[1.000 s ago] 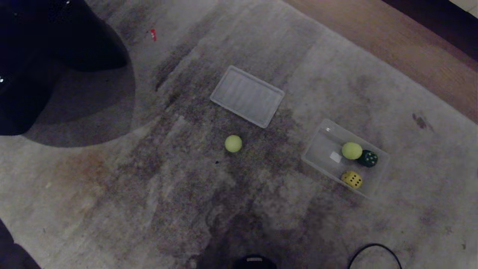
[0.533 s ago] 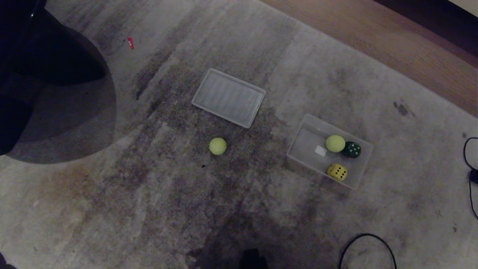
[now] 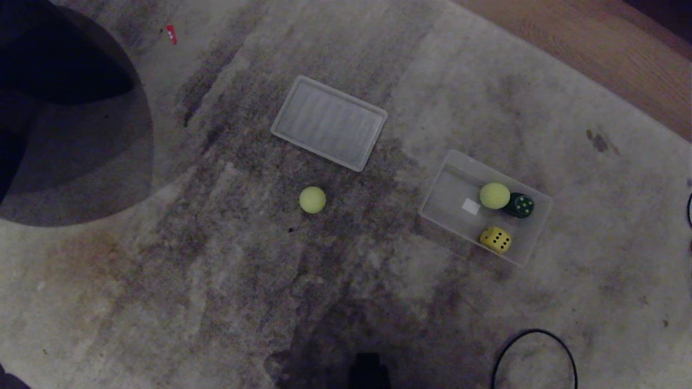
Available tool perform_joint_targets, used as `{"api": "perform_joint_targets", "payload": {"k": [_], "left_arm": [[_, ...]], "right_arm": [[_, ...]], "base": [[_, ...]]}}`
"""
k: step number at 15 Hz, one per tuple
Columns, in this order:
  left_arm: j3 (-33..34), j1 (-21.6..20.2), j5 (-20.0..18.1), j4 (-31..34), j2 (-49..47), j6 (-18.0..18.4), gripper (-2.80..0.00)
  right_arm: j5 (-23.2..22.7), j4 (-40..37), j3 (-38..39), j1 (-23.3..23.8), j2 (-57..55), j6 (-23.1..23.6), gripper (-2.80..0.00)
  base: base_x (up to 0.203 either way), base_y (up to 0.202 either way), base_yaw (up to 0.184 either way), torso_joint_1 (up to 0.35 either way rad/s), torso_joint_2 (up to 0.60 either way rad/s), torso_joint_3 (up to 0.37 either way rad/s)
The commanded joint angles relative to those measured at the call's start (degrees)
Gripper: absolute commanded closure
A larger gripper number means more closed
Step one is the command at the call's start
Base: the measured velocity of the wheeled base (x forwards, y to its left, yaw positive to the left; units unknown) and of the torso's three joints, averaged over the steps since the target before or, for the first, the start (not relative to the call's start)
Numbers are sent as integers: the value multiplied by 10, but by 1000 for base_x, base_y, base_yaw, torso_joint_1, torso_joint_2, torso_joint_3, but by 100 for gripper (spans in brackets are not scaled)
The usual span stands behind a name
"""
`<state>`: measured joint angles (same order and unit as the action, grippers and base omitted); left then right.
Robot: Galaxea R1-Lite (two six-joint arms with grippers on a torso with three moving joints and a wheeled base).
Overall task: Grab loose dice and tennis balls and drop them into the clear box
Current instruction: Put the toys in the box
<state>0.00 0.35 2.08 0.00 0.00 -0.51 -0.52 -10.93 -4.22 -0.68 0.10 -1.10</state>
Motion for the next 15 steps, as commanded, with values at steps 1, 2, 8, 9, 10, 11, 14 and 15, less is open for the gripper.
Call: {"api": "perform_joint_targets", "payload": {"k": [1, 2, 8, 9, 10, 11, 14, 15], "left_arm": [[1, 0, 0, 0, -1, 0, 0], [1, 0, 0, 0, -1, 0, 0], [1, 0, 0, 0, -1, 1, 0], [1, 0, 0, 0, -1, 1, 0], [1, 0, 0, 0, -1, 1, 0], [1, 0, 0, 0, -1, 1, 0], [1, 0, -2, 0, -1, 4, 0], [1, 0, -2, 0, -1, 4, 0]], "right_arm": [[0, -1, 0, 0, -1, 0, 0], [0, -1, 0, 0, -1, 0, 0], [-1, -1, 0, 0, -1, 3, 0], [0, -1, 0, 0, -1, 2, 0], [0, 0, 0, 0, -1, 2, 0], [1, -1, 0, 1, -1, 1, 0], [0, 0, 0, 1, -1, 3, 0], [0, 0, 0, 0, -1, 3, 0]], "base": [[0, 0, 0, 2, 1, -188], [0, 0, 0, 2, 7, -205], [0, 0, 0, 2, 1, -200], [0, 0, 0, 2, 1, -188], [0, 0, 0, 3, 11, -193], [0, 0, 0, 4, 9, -195], [0, 0, 0, 3, 4, -200], [0, 0, 0, 2, 2, -192]]}}
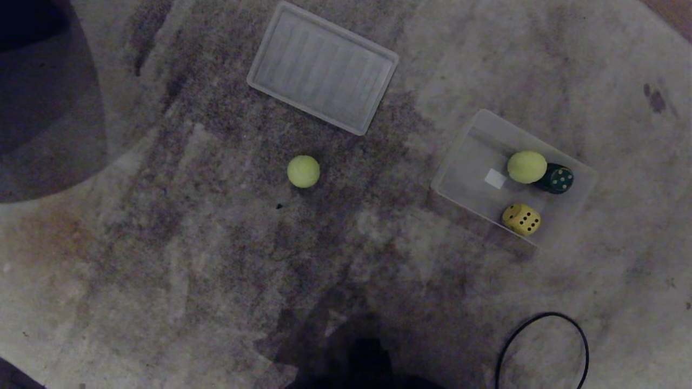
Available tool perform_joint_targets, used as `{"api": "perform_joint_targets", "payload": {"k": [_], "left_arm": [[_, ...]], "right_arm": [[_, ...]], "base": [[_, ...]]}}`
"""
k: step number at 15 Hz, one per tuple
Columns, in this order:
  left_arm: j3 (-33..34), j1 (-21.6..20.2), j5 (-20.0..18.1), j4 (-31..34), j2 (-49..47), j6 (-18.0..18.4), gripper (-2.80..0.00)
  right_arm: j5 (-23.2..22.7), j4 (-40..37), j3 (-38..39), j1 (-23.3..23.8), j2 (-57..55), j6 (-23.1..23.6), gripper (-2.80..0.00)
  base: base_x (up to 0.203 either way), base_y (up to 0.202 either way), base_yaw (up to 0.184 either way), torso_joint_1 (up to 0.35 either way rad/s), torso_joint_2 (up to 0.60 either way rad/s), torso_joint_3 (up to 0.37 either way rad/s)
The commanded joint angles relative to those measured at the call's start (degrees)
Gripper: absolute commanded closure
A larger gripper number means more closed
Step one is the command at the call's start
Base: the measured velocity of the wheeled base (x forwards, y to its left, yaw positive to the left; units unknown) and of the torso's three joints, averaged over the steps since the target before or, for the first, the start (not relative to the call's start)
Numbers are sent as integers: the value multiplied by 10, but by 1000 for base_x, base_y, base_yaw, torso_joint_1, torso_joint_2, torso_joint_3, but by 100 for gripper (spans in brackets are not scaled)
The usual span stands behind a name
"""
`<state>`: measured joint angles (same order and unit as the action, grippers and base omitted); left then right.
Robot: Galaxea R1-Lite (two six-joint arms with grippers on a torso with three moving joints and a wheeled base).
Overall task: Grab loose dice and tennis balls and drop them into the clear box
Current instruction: Put the toys in the box
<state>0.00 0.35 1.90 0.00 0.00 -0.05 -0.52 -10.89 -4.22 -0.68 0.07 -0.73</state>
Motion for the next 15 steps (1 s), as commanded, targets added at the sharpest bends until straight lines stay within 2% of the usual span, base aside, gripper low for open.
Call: {"api": "perform_joint_targets", "payload": {"k": [1, 8, 10, 12, 15], "left_arm": [[1, 0, 0, 0, -1, 0, 0], [1, 0, 3, 0, -1, -13, 0], [1, 0, 3, 0, -1, -13, 0], [1, 0, 3, 0, -1, -13, 0], [1, 0, 3, 0, -1, -13, 0]], "right_arm": [[0, 0, 0, 0, -1, 0, 0], [1, -1, -1, 0, -1, 1, 0], [1, -3, -36, 2, -18, 0, 0], [3, -2, -81, 4, -105, -10, 0], [2, 28, -140, 4, -294, -53, 0]], "base": [[0, 0, 0, 2, 3, -196], [0, 0, 0, 2, 2, -50], [0, 0, 0, 0, 0, 0], [0, 0, 0, 0, 0, 0], [0, 0, 0, 0, 0, 0]]}}
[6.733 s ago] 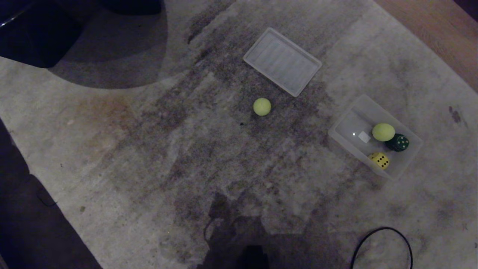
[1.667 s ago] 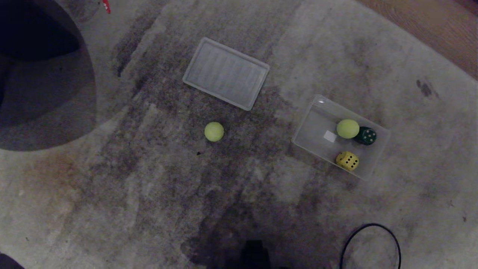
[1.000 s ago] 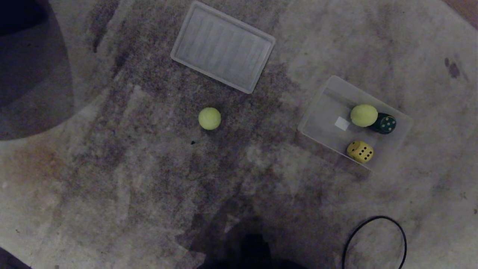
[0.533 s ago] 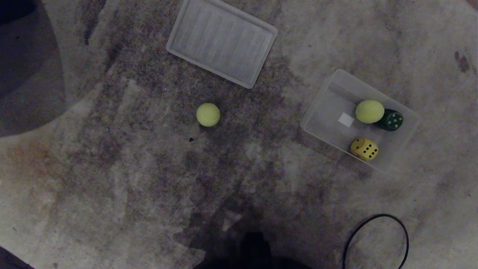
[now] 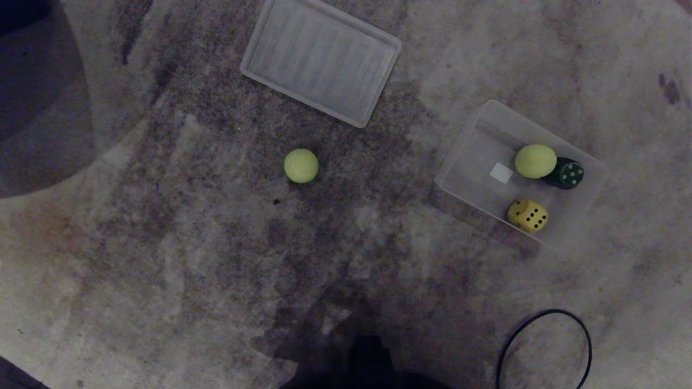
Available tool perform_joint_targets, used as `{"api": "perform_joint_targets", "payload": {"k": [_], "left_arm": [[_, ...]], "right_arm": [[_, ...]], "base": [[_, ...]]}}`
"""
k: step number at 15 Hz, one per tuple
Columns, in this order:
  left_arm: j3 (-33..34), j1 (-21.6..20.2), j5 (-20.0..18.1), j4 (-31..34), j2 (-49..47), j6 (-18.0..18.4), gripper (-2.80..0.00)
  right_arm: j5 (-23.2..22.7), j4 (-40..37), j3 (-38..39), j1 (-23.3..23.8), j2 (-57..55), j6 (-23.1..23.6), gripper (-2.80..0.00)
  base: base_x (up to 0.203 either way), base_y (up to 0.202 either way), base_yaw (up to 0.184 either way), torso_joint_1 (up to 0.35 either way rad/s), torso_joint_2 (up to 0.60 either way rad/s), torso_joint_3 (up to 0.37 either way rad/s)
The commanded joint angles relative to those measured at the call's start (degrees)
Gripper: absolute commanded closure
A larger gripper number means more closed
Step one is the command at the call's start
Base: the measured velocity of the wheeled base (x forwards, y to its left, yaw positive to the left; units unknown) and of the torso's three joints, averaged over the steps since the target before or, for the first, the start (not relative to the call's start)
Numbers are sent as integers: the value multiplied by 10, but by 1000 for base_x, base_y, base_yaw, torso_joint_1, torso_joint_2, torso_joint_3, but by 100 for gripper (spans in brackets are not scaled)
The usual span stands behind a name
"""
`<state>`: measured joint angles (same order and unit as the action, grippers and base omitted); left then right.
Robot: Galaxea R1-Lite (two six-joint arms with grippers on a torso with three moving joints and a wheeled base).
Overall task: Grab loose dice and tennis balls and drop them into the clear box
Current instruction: Put the toys in the box
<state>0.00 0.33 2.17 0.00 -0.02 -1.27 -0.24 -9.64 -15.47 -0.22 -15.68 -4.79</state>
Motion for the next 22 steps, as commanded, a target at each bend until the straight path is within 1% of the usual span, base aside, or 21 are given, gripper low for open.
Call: {"api": "perform_joint_targets", "payload": {"k": [1, 2, 4, 6, 8, 10, 12, 15, 22], "left_arm": [[1, 0, 0, 0, -1, 0, 0], [1, 0, 0, 0, -1, 0, 0], [1, 0, 0, 0, -1, 0, 0], [1, 0, 0, 0, -1, 0, 0], [1, 0, 0, 0, -1, 0, 0], [1, 0, 0, 0, -1, 0, 0], [1, 0, 0, 0, -1, 0, 0], [1, 0, 0, 0, -1, 0, 0], [1, 0, 0, 0, -1, 0, 0]], "right_arm": [[-1, 51, -39, -2, -210, -28, 0], [-2, 97, -46, -5, -281, -41, 0], [-2, 215, -67, -22, -433, -69, 0], [-2, 321, -110, -44, -566, -105, 0], [-2, 409, -191, -65, -676, -142, 0], [-1, 471, -295, -83, -760, -171, 0], [-1, 525, -341, -95, -811, -184, 0], [-4, 564, -360, -100, -850, -190, 0], [-10, 569, -366, -113, -881, -181, 0]], "base": [[0, 0, 0, 0, 0, 0], [0, 0, 0, 0, 0, 0], [0, 0, 0, 0, 0, 0], [0, 0, 0, 0, 0, 0], [0, 0, 0, 0, 0, 0], [0, 0, 0, 0, 0, 0], [0, 0, 0, 0, 0, 0], [0, 0, 0, 0, 0, 0], [0, 0, 0, 0, 0, 0]]}}
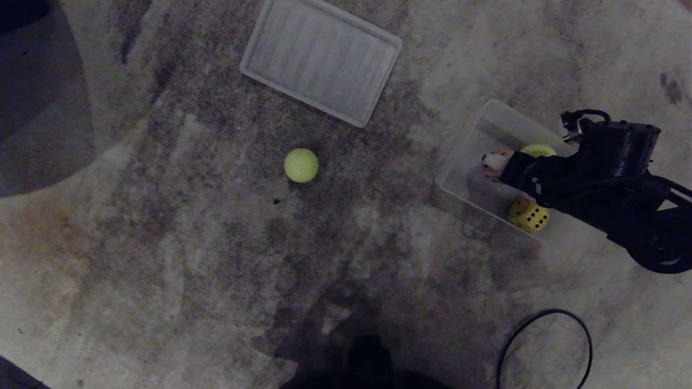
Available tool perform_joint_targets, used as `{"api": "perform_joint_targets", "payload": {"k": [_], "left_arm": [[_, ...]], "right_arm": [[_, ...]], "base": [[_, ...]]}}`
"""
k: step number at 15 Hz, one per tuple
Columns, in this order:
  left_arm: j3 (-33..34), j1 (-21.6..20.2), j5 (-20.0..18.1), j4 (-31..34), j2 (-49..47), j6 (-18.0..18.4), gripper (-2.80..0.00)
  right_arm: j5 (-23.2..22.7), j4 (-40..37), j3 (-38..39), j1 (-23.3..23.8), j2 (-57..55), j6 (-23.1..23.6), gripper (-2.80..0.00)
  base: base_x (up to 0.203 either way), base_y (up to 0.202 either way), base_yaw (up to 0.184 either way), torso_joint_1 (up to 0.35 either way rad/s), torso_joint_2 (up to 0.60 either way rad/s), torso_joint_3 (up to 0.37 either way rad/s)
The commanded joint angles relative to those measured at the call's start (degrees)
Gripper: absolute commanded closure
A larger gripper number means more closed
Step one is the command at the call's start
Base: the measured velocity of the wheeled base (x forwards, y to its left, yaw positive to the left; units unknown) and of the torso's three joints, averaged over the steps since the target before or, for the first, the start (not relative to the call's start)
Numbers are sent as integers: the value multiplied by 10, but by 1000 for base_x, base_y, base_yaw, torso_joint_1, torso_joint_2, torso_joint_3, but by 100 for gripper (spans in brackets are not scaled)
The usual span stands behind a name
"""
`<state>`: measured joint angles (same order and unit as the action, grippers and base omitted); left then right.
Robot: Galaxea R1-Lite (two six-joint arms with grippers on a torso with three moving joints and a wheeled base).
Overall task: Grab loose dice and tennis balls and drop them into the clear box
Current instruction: Put the toys in the box
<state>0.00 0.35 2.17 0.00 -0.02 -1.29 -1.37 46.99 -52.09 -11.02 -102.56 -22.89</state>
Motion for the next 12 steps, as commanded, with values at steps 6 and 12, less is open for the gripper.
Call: {"api": "perform_joint_targets", "payload": {"k": [6, 12], "left_arm": [[1, 0, 0, 0, -1, 0, 0], [1, 0, 0, 0, -1, 0, 0]], "right_arm": [[5, 2, -4, -4, -14, 11, -280], [3, -60, 46, 10, 118, 17, -280]], "base": [[0, 0, 0, 0, 0, 0], [0, 0, 0, 0, 0, 0]]}}
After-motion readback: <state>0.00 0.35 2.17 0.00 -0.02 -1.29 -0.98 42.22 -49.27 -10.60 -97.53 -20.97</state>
